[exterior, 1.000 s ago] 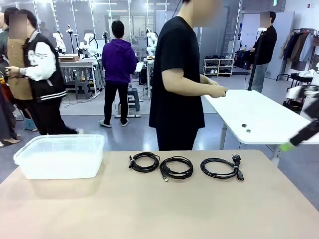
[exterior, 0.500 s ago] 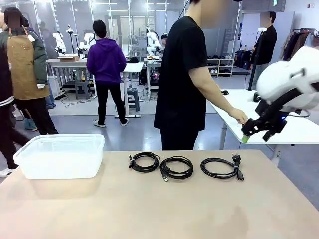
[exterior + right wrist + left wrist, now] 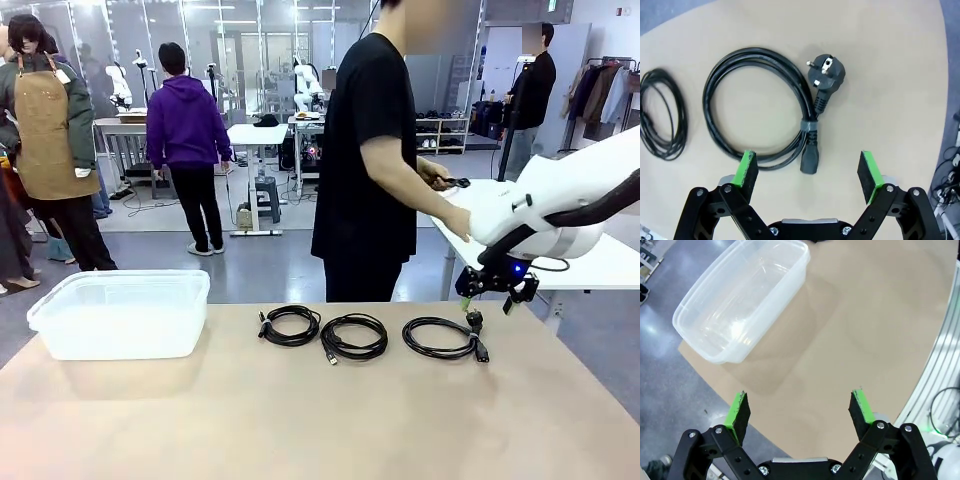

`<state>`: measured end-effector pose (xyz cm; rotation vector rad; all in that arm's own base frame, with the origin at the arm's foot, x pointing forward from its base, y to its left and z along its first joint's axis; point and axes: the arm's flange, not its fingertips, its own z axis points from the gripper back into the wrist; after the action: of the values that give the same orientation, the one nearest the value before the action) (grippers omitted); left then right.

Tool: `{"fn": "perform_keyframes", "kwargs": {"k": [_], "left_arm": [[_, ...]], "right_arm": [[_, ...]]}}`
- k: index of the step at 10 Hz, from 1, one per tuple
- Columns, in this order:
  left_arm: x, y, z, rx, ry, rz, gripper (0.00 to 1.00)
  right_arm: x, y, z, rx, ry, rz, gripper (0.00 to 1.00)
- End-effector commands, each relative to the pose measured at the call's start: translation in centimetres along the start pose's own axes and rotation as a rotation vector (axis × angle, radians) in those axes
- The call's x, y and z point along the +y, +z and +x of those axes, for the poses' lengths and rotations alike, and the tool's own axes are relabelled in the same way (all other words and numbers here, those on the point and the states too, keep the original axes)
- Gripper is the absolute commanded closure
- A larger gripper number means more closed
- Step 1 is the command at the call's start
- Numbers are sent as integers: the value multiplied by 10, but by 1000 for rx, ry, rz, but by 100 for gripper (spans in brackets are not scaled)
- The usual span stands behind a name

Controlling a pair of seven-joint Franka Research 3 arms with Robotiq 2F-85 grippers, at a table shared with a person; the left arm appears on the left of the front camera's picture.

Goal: Organize and store the cables.
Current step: Place the Power Cable into the Organizing box.

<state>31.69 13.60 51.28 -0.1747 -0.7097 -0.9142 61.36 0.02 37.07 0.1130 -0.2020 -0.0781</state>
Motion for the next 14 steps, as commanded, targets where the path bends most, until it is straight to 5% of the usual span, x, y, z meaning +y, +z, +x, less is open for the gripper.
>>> {"fn": "perform_keyframes", "kwargs": {"k": [1,10,14], "left_arm": [[0,0,0,-2,-10,-2,0],[0,0,0,-2,-10,-2,0],[0,0,0,-2,-10,-2,0]], "right_arm": [[4,-17,12,5,-79,-16,0],[11,-74,10,42,-128,-76,0],[15,-74,7,66,-133,-93,100]]}}
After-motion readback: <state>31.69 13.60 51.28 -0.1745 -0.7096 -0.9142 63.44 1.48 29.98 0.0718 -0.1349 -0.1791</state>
